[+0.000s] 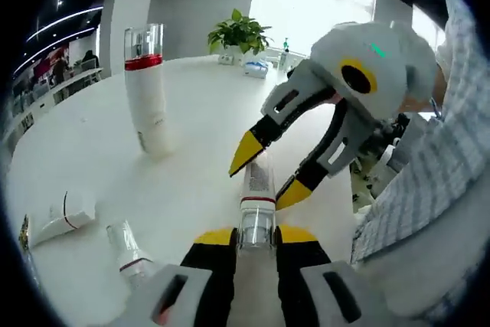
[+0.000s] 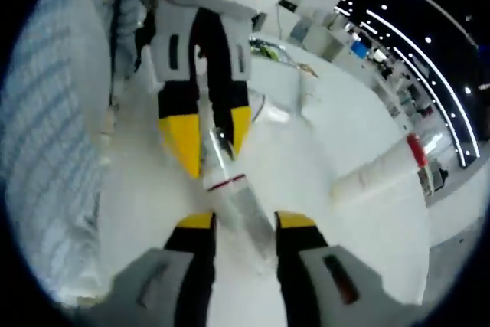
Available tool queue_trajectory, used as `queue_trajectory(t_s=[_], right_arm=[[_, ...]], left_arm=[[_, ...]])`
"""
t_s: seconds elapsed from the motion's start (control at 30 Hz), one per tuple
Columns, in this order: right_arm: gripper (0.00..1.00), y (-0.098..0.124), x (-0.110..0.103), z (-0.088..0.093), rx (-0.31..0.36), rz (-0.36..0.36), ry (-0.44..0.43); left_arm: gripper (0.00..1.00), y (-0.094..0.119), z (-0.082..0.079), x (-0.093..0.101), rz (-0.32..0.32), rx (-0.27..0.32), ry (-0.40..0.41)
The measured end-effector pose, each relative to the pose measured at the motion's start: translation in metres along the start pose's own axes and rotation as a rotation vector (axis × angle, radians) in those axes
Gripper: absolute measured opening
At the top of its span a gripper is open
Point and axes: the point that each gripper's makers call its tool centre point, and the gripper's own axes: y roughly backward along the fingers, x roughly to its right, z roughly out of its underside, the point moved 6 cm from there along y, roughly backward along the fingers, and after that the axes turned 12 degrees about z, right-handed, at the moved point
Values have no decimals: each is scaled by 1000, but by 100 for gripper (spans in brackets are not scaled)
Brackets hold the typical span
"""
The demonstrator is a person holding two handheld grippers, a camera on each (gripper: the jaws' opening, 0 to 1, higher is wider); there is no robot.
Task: Arrange the skincare products in the storage area until every visible bottle or jar stands upright without overlapping.
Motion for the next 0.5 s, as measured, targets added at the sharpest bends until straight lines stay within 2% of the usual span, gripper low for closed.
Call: queue_trajectory(t_s=[0.03, 0.1, 0.17, 0.23, 0.33, 0.47, 0.5], right_arm=[[30, 0, 2, 1, 6, 63, -24], [30, 1, 3, 3, -5, 137, -51], [30, 1, 6, 5, -7, 236, -52], [29, 0, 5, 5, -4, 275, -56], [27, -2, 5, 3, 17, 293, -37], [22, -1, 9, -1, 29, 320, -21], [22, 0, 11, -3, 43, 327, -64]], left_arm=[[19, 1, -1, -1, -8, 2, 6], [19, 2, -4, -3, -26, 15, 35], [19, 4, -6, -5, -41, 26, 128], [19, 5, -8, -5, -36, 39, 164], [19, 11, -14, -5, -43, 63, 171], [19, 18, -28, -5, -44, 138, 216], [19, 20, -32, -5, -48, 163, 215]])
